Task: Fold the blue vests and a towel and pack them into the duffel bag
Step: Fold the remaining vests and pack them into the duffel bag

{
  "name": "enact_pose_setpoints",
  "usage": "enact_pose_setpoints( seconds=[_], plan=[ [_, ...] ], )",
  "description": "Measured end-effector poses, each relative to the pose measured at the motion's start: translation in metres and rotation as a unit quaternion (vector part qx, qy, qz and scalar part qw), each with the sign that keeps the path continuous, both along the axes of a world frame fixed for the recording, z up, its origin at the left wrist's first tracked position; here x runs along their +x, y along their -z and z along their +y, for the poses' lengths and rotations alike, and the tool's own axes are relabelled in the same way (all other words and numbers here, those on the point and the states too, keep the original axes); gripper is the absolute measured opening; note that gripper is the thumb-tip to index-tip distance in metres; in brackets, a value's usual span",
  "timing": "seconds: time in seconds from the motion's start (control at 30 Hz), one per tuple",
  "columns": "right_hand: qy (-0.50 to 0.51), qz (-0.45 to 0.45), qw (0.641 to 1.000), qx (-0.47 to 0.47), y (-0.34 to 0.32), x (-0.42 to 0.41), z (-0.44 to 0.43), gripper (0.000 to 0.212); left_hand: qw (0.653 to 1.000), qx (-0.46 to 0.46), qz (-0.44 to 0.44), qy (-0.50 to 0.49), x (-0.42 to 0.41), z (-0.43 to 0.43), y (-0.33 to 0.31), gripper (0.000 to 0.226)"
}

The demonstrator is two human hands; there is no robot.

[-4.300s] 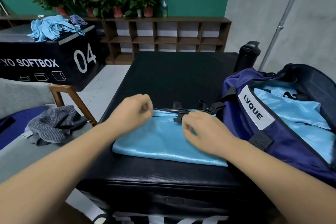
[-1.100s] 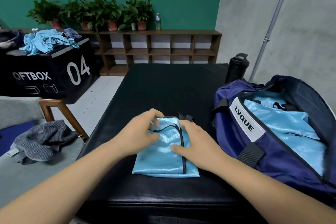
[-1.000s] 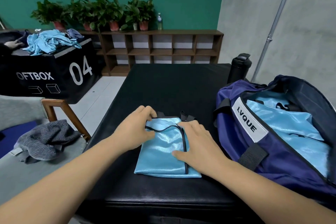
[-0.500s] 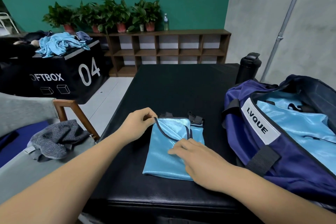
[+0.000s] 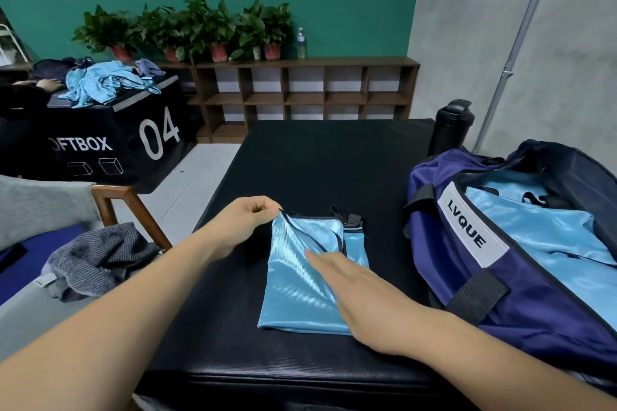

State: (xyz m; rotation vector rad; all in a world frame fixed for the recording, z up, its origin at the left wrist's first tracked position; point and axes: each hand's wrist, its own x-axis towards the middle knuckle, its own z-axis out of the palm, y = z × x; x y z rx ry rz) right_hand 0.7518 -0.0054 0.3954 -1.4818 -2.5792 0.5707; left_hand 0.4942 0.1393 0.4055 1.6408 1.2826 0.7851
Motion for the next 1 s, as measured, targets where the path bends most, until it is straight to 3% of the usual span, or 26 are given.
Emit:
enact_pose_setpoints(
  seconds=[0.13,0.3,0.43,0.57,0.7,0.9,1.0],
  plan=[
    [0.046,0.039,0.997,-0.045,-0.002,0.0,0.0,0.101,0.962,0.166,0.197,-0.092,0.009,0.008,0.007,0.022],
    [0.109,0.085,0.983,-0.118,-0.012,0.001,0.002,0.109,0.96,0.223,0.167,-0.04,0.023,-0.009,-0.003,0.017],
    [0.116,0.101,0.982,-0.111,-0.013,0.002,0.002,0.116,0.967,0.184,0.165,0.056,0.032,-0.027,-0.005,0.015],
    [0.088,0.106,0.987,-0.087,-0.013,0.001,-0.001,0.117,0.961,0.193,0.181,0.083,0.032,-0.026,0.009,0.01],
    [0.057,0.081,0.993,-0.064,-0.006,0.002,-0.002,0.103,0.958,0.196,0.181,0.106,0.037,-0.024,0.019,0.032],
    [-0.003,0.019,0.999,-0.026,-0.006,0.008,-0.006,0.068,0.925,0.192,0.291,0.151,0.041,-0.025,0.029,0.057],
    [-0.03,-0.003,0.999,-0.011,-0.004,0.012,-0.01,0.051,0.925,0.182,0.303,0.142,0.034,-0.03,0.017,0.067]
  ],
)
